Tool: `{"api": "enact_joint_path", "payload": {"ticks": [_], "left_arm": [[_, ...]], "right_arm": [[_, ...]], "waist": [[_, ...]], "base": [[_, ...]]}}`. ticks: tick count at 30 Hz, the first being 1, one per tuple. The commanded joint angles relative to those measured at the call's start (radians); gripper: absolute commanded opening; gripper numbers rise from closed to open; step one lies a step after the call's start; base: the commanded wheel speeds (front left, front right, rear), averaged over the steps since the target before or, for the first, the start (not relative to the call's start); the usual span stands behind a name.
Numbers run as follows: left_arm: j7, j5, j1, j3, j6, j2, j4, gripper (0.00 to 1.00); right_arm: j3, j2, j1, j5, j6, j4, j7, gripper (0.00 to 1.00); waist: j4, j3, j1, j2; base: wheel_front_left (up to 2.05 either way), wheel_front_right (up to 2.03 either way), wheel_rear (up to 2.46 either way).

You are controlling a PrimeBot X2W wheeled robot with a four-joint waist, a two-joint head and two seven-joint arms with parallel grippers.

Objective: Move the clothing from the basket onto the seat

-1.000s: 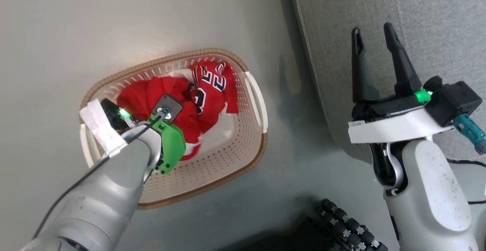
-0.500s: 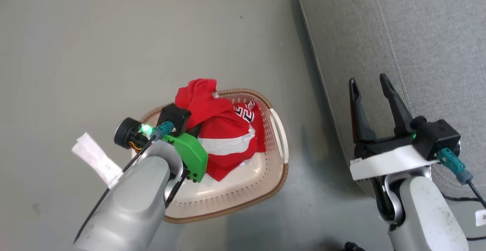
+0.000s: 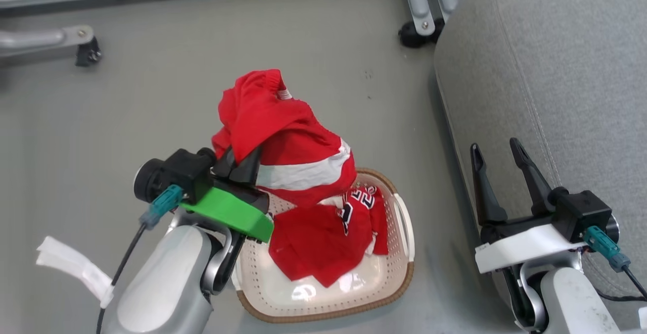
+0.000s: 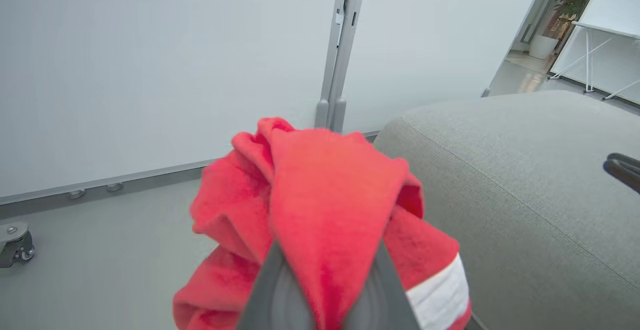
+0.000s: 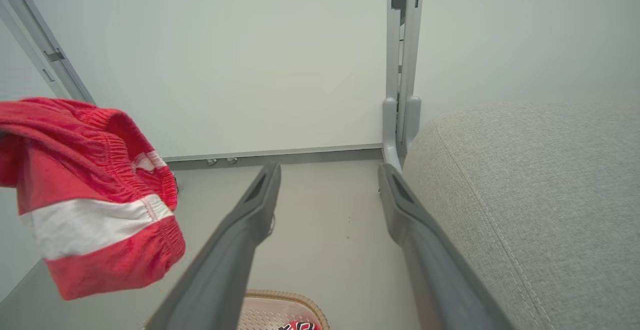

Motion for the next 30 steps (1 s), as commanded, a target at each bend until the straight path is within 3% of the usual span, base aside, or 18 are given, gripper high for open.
{"api": "enact_joint_path", "payload": {"ticks": [1,14,30], "left_arm": [[0.000,0.005,0.029,0.021,0.001,-0.005,-0.033,0.00],[0.000,0.065,0.190,0.094,-0.024,-0.043,-0.233,0.00],[0.000,0.072,0.273,0.051,-0.036,-0.038,-0.271,0.00]], "right_arm": [[-0.002,-0.004,0.022,0.000,0.000,-0.007,0.008,1.00],[0.010,-0.008,0.148,0.009,0.000,-0.081,0.091,1.00],[-0.002,0.008,0.252,0.018,0.000,-0.151,0.143,1.00]], "waist": [[0.050,-0.079,0.0001,0.0000],[0.043,-0.225,0.0001,0.0000],[0.037,-0.280,0.0001,0.0000]], "base": [[0.00,0.00,0.00],[0.00,0.00,0.00],[0.00,0.00,0.00]]}}
